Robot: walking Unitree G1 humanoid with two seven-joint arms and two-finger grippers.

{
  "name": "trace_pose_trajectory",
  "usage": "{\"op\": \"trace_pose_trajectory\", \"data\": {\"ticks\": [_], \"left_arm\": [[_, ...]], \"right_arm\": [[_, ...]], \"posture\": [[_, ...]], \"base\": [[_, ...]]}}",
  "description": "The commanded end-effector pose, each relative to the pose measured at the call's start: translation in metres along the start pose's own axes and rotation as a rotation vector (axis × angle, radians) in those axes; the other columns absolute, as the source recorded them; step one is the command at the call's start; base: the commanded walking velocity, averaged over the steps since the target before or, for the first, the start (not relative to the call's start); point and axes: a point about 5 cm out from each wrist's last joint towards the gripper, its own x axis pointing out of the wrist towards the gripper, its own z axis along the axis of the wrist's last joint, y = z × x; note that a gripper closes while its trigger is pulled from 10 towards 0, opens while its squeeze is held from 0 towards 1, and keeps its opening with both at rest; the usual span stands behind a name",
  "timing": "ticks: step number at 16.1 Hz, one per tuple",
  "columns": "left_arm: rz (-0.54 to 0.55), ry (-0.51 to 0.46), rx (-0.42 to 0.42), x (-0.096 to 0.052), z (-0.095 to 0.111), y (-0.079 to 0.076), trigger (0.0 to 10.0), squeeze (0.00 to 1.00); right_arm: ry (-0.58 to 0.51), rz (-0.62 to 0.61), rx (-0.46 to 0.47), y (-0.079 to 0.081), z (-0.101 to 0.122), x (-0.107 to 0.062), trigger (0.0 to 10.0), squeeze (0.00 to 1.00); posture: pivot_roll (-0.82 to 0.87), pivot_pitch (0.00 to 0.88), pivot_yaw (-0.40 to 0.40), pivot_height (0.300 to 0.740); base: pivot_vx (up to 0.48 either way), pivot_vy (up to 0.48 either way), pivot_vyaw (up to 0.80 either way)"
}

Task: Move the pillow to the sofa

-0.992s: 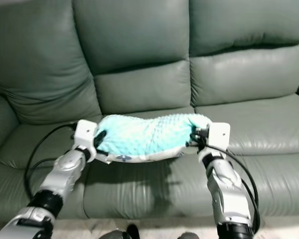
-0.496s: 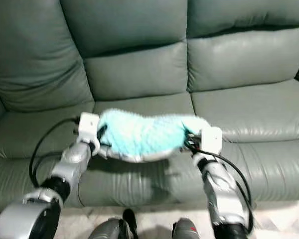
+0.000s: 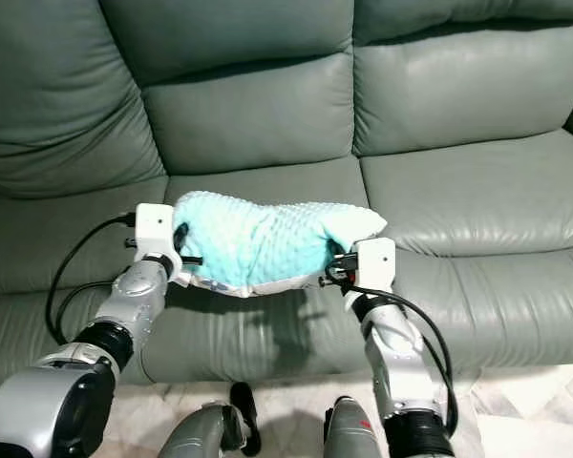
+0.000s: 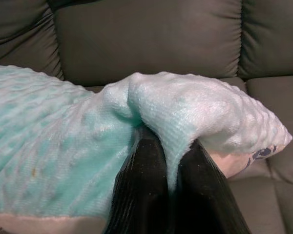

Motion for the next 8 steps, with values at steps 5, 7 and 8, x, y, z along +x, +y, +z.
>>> {"op": "trace_pose_trajectory", "data": {"ticks": [5, 7, 8], "left_arm": [[0.033, 0.016, 0.006, -0.0021, -0.007, 0.0063, 10.0, 1.0], [0.035, 0.024, 0.01, -0.0035, -0.0109, 0.0056, 10.0, 1.0], [0.036, 0.027, 0.013, -0.004, -0.0122, 0.0057, 10.0, 1.0]], "right_arm": [[0.005, 0.032, 0.015, 0.0122, -0.0135, -0.0035, 10.0, 1.0], [0.002, 0.041, 0.014, 0.0138, -0.0148, -0.0041, 10.0, 1.0], [0.001, 0.041, 0.013, 0.0139, -0.0151, -0.0042, 10.0, 1.0]], "posture": [[-0.22, 0.349, 0.142, 0.74], [-0.22, 0.347, 0.139, 0.74], [-0.22, 0.347, 0.139, 0.74]], "base": [[0.0, 0.0, 0.0], [0.0, 0.0, 0.0], [0.0, 0.0, 0.0]]}}
